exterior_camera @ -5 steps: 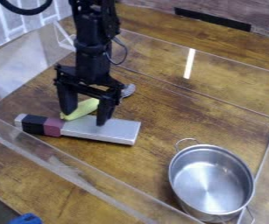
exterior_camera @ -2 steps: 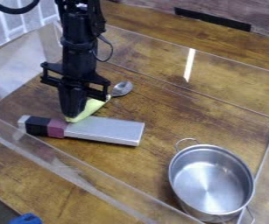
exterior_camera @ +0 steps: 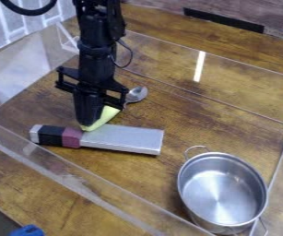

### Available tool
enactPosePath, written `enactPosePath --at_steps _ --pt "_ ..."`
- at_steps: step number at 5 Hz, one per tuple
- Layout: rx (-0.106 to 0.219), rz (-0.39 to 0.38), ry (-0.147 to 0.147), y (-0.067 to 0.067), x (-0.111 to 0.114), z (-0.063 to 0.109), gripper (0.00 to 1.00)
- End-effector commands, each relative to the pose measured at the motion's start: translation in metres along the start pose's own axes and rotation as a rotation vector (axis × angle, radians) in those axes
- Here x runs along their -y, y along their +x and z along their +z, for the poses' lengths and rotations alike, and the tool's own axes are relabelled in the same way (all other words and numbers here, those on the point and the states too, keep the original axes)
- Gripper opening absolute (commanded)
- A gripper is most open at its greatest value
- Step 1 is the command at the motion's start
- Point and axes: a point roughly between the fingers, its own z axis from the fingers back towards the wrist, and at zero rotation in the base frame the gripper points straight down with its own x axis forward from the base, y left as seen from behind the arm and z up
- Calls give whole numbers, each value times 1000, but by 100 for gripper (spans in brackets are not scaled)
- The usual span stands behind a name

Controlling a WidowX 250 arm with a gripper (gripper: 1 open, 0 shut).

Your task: Move the toy knife to the right side of the table

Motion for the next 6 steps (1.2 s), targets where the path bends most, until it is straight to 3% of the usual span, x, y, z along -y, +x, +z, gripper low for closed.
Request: enactPosePath --at_steps 1,3,4,5,6 --pt "67 -1 10 9 -2 24 0" --pt "89 -10 29 16 -26 44 0" --pt "75 44 27 12 -28 37 100" --pt "53 94 22 8 -29 24 100" --pt "42 36 29 9 -33 17 100"
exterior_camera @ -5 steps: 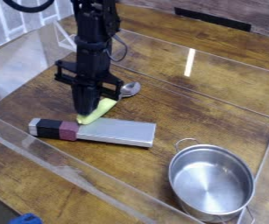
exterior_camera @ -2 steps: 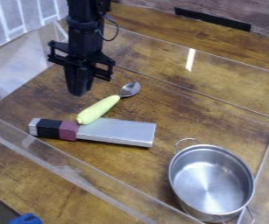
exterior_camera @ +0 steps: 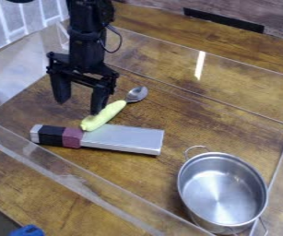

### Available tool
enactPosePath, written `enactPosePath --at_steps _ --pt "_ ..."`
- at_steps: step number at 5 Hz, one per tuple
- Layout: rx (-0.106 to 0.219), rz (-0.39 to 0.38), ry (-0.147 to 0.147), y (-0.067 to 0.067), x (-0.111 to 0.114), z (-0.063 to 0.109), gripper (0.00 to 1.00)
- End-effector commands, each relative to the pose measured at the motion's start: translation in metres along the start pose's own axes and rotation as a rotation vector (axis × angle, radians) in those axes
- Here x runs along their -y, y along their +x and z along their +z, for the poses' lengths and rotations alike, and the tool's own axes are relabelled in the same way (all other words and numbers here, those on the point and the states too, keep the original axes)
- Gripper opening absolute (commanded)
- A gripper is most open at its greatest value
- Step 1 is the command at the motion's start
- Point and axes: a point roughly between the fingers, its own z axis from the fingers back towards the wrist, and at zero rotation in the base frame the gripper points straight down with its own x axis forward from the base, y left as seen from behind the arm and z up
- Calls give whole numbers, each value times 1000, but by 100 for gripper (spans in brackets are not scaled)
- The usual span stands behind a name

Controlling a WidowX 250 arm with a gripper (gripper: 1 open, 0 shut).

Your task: Move the toy knife to the right side of the table

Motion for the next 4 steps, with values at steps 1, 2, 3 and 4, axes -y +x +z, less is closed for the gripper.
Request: enactPosePath --at_steps 1,2,3,4 --pt "26 -43 8 4 -12 5 100" --pt "13 -69 11 2 -9 -3 100" --pt "1 -93 15 0 -8 -9 100" --pt "-14 -72 8 -6 -5 -15 100"
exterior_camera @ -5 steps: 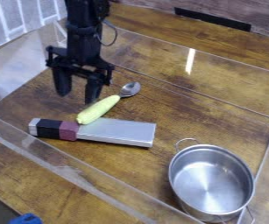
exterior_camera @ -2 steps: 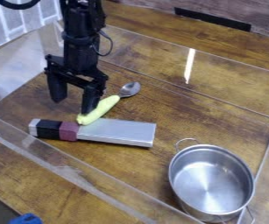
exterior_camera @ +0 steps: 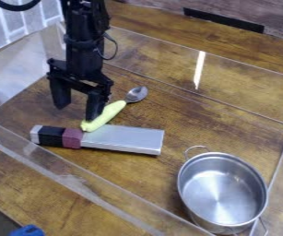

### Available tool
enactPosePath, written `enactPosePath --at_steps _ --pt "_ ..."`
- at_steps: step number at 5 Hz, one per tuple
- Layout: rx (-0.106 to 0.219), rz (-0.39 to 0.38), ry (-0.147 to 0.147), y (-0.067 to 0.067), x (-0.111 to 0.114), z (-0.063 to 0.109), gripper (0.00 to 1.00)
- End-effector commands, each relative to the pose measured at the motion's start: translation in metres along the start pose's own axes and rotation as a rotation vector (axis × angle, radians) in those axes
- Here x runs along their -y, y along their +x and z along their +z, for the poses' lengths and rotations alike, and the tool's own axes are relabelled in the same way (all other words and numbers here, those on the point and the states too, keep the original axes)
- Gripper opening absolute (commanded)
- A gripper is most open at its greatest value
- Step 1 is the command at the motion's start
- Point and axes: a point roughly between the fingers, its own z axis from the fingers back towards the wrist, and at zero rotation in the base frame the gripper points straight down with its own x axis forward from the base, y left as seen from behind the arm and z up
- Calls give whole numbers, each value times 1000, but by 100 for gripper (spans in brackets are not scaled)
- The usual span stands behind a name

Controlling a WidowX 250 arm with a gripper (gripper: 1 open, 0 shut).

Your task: Move the toy knife to the right side of the table

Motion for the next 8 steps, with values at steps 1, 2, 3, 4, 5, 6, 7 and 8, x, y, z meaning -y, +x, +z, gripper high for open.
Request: enactPosePath --at_steps 1,2,3,4,5,6,7,8 --pt "-24 -25 1 -7 4 -19 100" --pt "-37 -52 2 -10 9 -34 100" --pt "-54 -42 -4 -13 3 -48 100" --pt "-71 -31 -10 -18 -2 -58 100" --pt "-91 8 -20 -26 -2 -66 100" --pt "-112 48 -31 -34 -2 -71 100" --pt "-127 27 -29 -36 -6 -73 100" --pt "-144 6 -26 -36 -11 -75 100"
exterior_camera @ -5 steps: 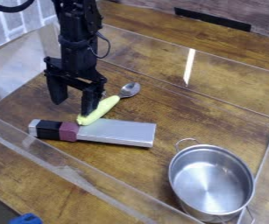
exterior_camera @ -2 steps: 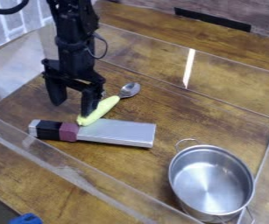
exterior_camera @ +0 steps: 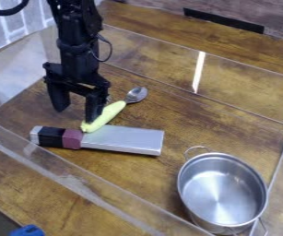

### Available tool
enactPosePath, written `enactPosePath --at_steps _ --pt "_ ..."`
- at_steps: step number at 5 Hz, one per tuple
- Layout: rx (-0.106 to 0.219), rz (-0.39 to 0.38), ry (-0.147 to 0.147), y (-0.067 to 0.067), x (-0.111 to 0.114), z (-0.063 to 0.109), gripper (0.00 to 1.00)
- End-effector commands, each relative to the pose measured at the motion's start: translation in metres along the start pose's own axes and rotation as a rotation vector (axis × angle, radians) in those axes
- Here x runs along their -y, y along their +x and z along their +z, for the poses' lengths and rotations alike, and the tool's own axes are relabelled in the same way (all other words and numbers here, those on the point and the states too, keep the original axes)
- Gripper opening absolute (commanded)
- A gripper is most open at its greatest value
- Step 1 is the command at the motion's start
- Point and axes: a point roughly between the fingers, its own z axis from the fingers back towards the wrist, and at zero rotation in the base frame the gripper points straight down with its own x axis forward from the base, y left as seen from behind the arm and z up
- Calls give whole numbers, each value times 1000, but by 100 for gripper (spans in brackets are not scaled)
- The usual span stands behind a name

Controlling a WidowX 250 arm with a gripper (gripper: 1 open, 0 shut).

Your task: Move the toy knife to the right side of the table

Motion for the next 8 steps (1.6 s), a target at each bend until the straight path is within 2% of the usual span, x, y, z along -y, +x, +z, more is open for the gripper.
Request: enactPosePath --at_steps 1,2,4,6,8 --pt "-232 8 -17 -47 -12 -58 100" --pt "-252 28 -22 -52 -18 -60 100" --pt "-283 -40 -11 -48 -30 -64 100" --pt "-311 -140 3 -68 -36 -66 100" --pt "-346 -161 -6 -86 -30 -67 100"
